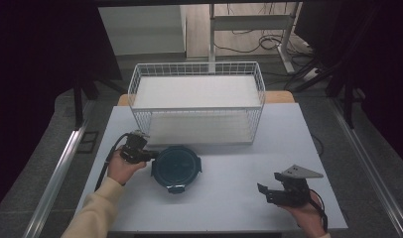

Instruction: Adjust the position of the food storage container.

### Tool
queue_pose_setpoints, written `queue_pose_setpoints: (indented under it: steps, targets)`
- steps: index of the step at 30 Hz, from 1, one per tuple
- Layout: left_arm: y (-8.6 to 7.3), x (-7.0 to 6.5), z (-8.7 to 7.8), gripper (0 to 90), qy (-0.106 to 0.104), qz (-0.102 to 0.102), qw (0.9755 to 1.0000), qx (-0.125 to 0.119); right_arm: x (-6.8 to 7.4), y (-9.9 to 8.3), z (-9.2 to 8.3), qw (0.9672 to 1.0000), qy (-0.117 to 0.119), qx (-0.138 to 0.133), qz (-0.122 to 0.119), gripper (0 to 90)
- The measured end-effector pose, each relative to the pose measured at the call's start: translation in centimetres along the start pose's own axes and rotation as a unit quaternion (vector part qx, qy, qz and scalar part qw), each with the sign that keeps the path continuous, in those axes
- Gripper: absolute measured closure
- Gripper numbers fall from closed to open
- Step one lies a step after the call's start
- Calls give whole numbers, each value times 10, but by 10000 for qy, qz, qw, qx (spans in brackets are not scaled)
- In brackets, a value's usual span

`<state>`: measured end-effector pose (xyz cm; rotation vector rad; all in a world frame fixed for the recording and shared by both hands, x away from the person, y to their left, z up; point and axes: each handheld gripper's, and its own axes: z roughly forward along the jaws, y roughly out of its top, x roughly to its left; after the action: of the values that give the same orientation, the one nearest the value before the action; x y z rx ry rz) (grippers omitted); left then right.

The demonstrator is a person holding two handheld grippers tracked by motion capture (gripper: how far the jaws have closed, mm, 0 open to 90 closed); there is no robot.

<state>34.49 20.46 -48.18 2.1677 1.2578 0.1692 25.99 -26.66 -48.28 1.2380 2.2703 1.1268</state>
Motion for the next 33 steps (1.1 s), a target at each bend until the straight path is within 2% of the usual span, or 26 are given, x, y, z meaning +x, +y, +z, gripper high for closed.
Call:
queue_pose_setpoints:
  steps: [7, 12, 16, 26, 33]
  targets:
    - [3, -17, 5, 900, -78, 125, 9999, 46, 0, 0, 0, 10000, 2, 6, -10, 233]
    - [5, -33, 9, 900, -215, 289, 9993, 81, 1, 0, 0, 10000, -3, -4, -6, 234]
    - [6, -41, 12, 900, -322, 291, 9990, 61, 1, 0, 0, 10000, -4, -12, -13, 235]
    - [11, -56, 18, 900, -398, 455, 9981, 136, 0, 0, 0, 10000, -3, -21, -18, 235]
    - [12, -60, 20, 900, -454, 448, 9979, 100, 1, 0, 0, 10000, -1, -20, -23, 235]
